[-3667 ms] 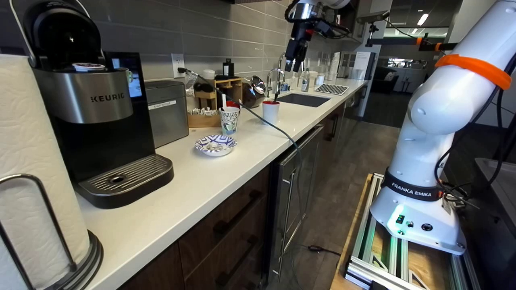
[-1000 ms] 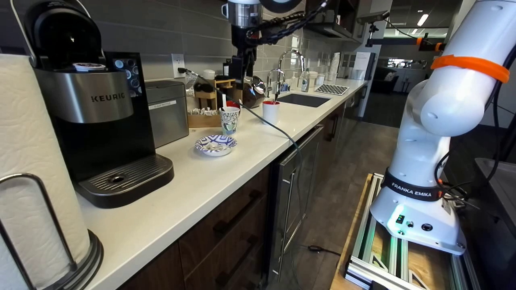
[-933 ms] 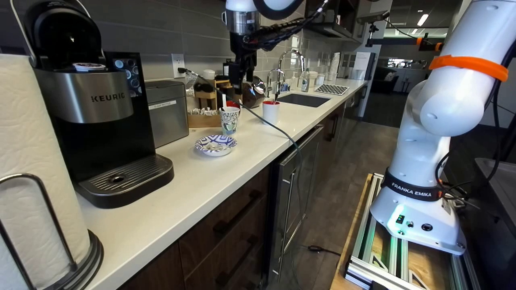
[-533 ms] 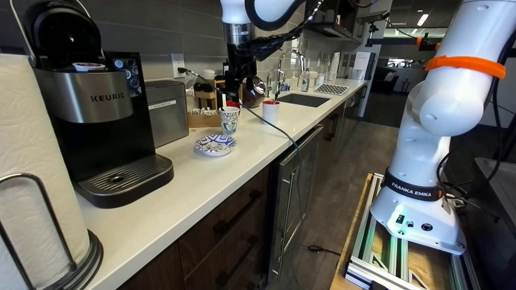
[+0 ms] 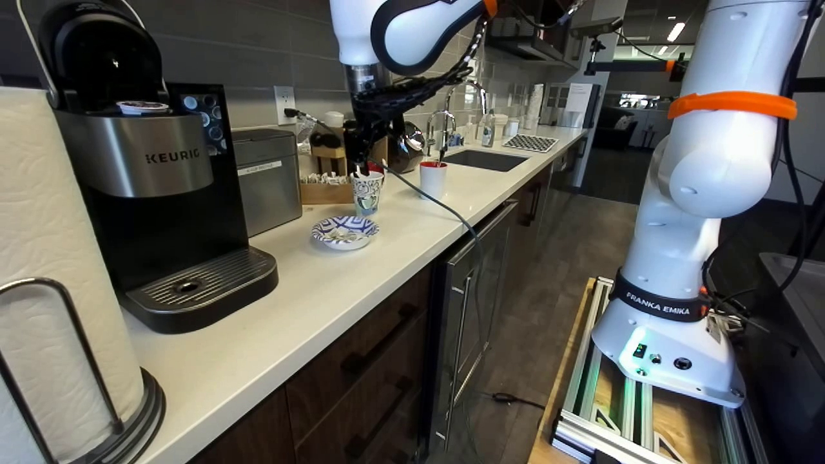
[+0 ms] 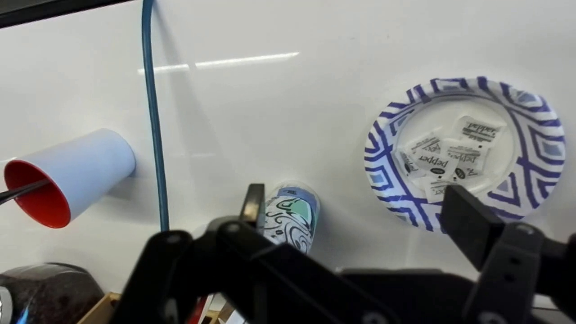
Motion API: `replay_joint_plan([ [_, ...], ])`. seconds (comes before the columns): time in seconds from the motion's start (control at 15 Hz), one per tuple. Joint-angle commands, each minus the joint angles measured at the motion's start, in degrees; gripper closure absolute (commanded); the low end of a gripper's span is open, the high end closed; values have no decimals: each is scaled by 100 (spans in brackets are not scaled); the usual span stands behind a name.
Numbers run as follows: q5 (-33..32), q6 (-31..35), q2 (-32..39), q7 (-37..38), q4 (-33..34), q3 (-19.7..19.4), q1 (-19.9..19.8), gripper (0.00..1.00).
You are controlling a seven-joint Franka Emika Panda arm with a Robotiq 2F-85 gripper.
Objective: Move the pen to the cup on the right
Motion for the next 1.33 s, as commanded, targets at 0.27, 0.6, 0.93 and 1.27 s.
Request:
replay_joint_plan([
  [0.27,-606,-109,1658,761,1633,-554,351,0],
  [0.6,-463,-347,2178,431,2412,-1008,448,0],
  [0.93,-453,-99,2039,483,2147,-1091,523,0],
  [1.27,-483,-157,2268,664,2339,-1258,569,3],
])
